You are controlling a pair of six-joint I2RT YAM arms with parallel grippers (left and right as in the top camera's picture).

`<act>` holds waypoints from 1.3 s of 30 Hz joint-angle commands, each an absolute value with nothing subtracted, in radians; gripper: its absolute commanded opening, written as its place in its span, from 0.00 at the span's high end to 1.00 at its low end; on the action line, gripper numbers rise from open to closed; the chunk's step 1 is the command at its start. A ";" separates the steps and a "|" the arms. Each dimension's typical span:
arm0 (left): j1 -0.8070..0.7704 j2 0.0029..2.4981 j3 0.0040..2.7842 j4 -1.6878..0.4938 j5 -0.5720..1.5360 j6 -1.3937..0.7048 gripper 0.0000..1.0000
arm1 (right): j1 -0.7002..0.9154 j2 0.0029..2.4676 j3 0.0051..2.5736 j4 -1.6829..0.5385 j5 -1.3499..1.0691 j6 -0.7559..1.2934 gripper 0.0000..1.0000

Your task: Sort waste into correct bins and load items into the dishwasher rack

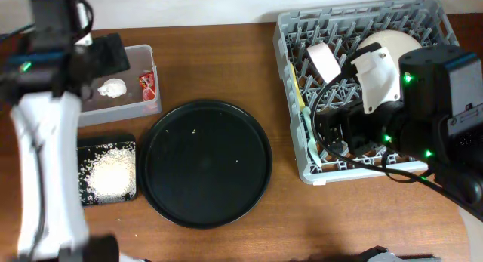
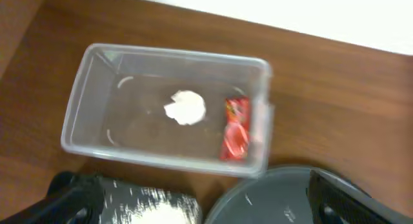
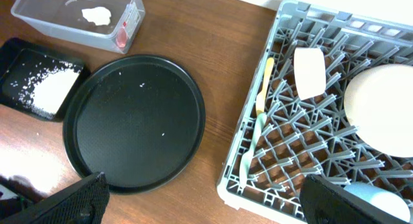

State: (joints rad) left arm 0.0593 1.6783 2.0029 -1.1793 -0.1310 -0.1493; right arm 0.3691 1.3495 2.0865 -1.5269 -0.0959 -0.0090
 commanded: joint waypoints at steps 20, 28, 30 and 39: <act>0.059 1.427 2.019 -1.304 -0.021 -0.140 0.01 | 0.373 1.315 2.098 -1.526 -0.210 -0.019 0.02; 0.059 1.427 2.019 -1.304 -0.021 -0.140 0.01 | 0.364 1.270 2.089 -1.465 -0.038 -0.157 0.02; 0.059 1.427 2.019 -1.304 -0.022 -0.140 0.01 | 0.363 1.220 2.031 -1.333 -0.046 -0.266 0.02; 0.059 1.427 2.019 -1.304 -0.021 -0.140 0.01 | 0.257 0.853 1.259 -0.721 -0.080 -0.485 0.02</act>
